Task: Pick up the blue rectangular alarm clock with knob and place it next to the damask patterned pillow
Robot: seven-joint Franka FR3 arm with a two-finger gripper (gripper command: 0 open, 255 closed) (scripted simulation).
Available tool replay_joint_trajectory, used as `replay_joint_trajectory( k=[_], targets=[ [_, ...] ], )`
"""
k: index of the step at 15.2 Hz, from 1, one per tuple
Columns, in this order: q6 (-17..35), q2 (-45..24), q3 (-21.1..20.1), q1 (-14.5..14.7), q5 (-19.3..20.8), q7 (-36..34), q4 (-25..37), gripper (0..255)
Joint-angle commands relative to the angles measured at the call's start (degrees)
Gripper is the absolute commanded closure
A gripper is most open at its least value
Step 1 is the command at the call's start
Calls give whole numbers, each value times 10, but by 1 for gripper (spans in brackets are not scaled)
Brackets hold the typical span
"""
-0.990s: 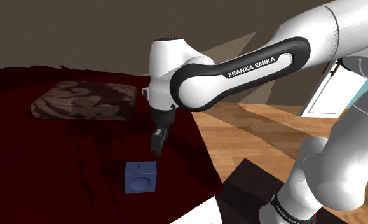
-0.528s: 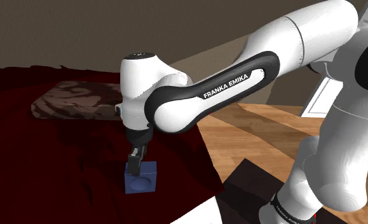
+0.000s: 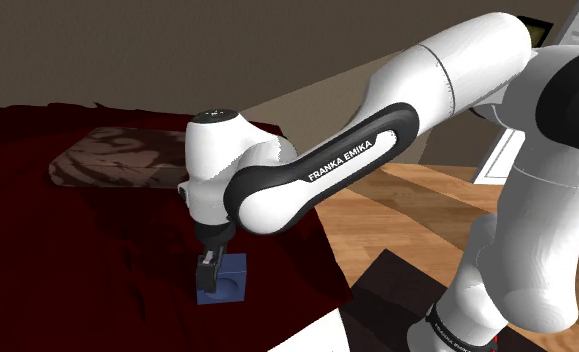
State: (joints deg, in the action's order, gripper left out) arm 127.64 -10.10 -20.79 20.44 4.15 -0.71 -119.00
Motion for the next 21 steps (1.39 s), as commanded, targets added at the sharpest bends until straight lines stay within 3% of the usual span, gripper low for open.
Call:
replay_joint_trajectory(
  k=[1,7,8,17,21],
  targets=[
    [4,-3,0,0,1,-1,-2,0],
    [4,-3,0,0,1,-1,-1,0],
    [4,-3,0,0,1,-1,-1,255],
    [4,-3,0,0,1,-1,-1,255],
    [-24,14,-1,-1,-7,5,11,255]
  ],
)
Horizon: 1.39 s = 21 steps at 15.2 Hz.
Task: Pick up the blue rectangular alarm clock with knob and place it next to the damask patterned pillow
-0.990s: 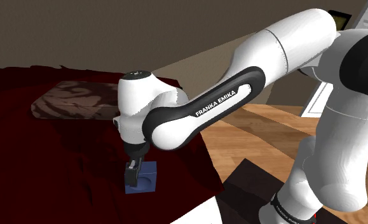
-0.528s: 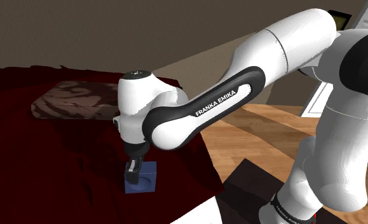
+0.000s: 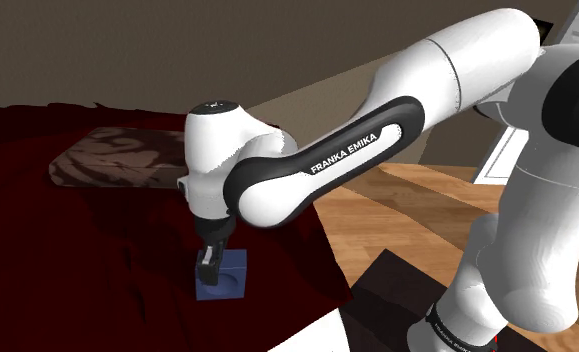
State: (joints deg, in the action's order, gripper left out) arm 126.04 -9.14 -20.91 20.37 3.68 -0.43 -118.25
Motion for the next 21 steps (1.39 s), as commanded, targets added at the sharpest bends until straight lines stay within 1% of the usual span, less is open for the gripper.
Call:
replay_joint_trajectory(
  k=[1,11,21],
  targets=[
    [-15,9,-1,-1,-4,3,7,255],
    [-86,42,-2,-4,-20,14,47,255],
    [-160,63,-3,-5,-29,20,101,255]
  ],
)
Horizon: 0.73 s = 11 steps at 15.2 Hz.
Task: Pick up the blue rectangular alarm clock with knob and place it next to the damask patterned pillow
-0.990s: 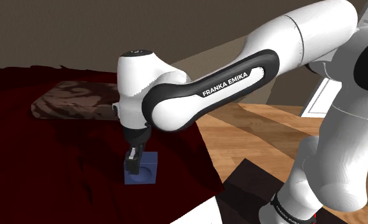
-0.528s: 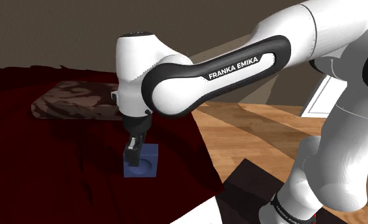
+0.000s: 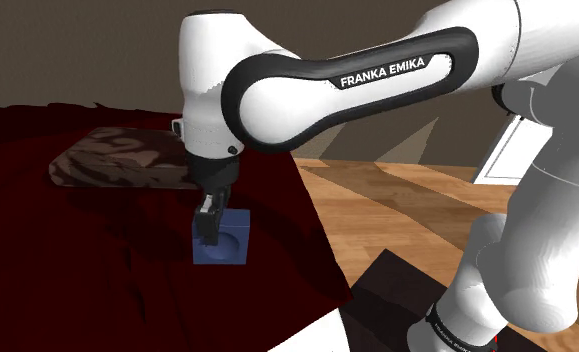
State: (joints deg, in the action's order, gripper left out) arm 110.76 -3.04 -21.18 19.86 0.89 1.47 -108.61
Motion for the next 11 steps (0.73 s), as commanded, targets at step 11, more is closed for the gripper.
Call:
replay_joint_trajectory(
  k=[11],
  targets=[
    [-90,11,0,-1,-4,3,80,255]
  ],
)
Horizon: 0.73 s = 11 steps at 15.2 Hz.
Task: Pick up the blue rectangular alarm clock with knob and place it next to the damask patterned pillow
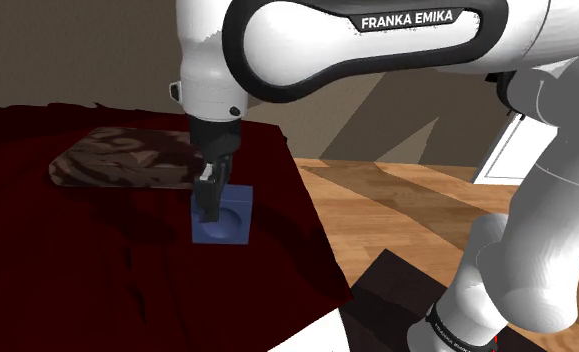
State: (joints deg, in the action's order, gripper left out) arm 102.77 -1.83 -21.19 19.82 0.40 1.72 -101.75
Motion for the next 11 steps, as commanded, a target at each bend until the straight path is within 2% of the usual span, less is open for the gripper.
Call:
replay_joint_trajectory(
  k=[1,3,11],
  targets=[
    [-18,-1,0,0,0,1,19,255],
    [-29,-1,0,0,0,1,30,255],
    [-45,-59,43,-47,17,90,101,255]
  ],
)
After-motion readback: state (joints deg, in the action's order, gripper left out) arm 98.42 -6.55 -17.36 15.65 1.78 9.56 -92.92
